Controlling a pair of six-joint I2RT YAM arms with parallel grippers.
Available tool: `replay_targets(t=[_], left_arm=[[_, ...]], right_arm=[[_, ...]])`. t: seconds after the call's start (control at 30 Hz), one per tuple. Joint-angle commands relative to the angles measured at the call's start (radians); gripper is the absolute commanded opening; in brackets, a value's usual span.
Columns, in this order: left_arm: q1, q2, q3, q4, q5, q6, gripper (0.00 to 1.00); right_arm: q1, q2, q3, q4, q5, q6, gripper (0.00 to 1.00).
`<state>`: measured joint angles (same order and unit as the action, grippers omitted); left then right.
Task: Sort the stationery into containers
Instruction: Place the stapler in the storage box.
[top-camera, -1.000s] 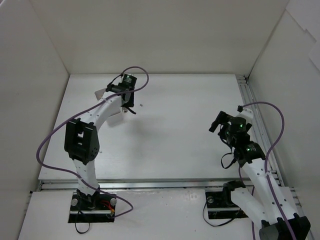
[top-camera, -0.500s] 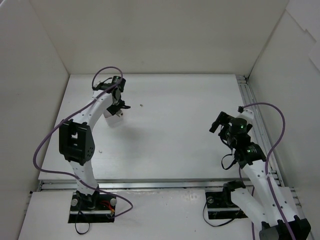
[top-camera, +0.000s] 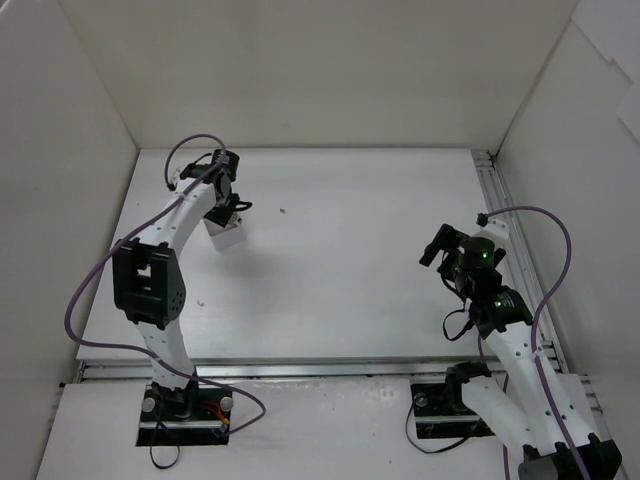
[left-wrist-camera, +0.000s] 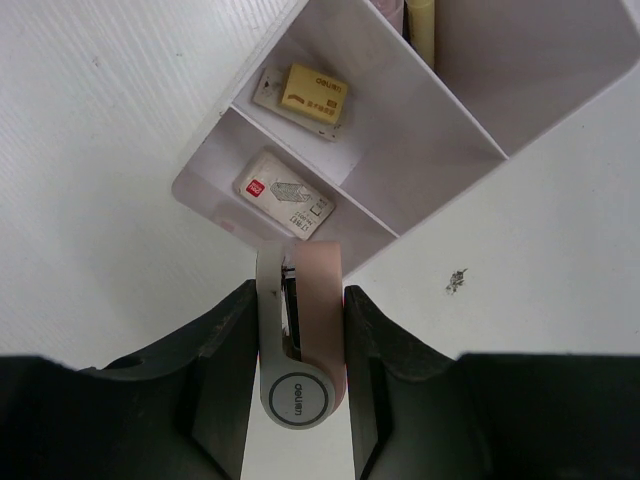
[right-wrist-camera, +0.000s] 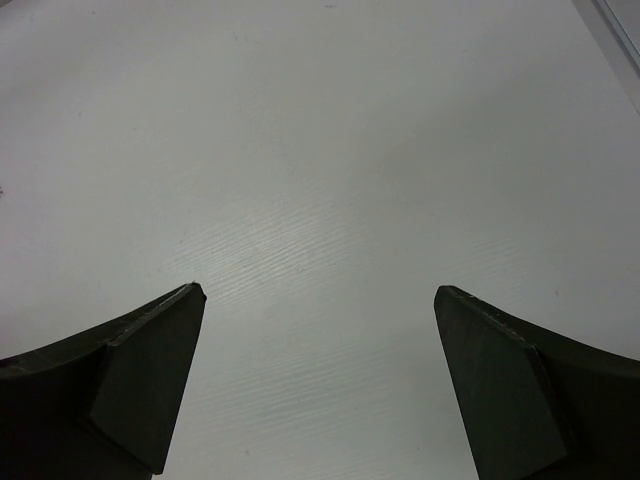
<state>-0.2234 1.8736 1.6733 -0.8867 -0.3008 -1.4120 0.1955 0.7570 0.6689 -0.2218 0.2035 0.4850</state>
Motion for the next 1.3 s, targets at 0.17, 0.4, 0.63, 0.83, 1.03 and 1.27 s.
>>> replay_targets(t=[0.17, 0.4, 0.63, 0.83, 1.03, 1.27], left_arm=[[0.004, -0.007, 0.054, -0.066, -0.102, -0.186, 0.0], [-0.027, -0.013, 0.006, 0.029, -0.225, -0.192, 0.0], [-0.036, 0.002, -0.052, 0.1, -0.222, -0.22, 0.0], [-0.062, -0.001, -0.061, 0.038, -0.254, -0.323, 0.01], [-0.1, 0.004, -0.041, -0.046, -0.334, -0.453, 0.1], [-0.1, 0.036, -0.003, -0.14, -0.354, -0.584, 0.11]], right_arm=[[-0.007, 0.002, -0.002, 0.033, 0.03, -0.014, 0.98], [-0.008, 0.024, 0.005, 0.033, 0.017, -0.022, 0.98], [-0.008, 0.048, 0.009, 0.035, 0.01, -0.026, 0.98], [-0.007, 0.064, 0.011, 0.038, 0.001, -0.029, 0.98], [-0.008, 0.082, 0.012, 0.048, -0.021, -0.036, 0.98], [-0.008, 0.085, 0.012, 0.05, -0.035, -0.045, 0.98]])
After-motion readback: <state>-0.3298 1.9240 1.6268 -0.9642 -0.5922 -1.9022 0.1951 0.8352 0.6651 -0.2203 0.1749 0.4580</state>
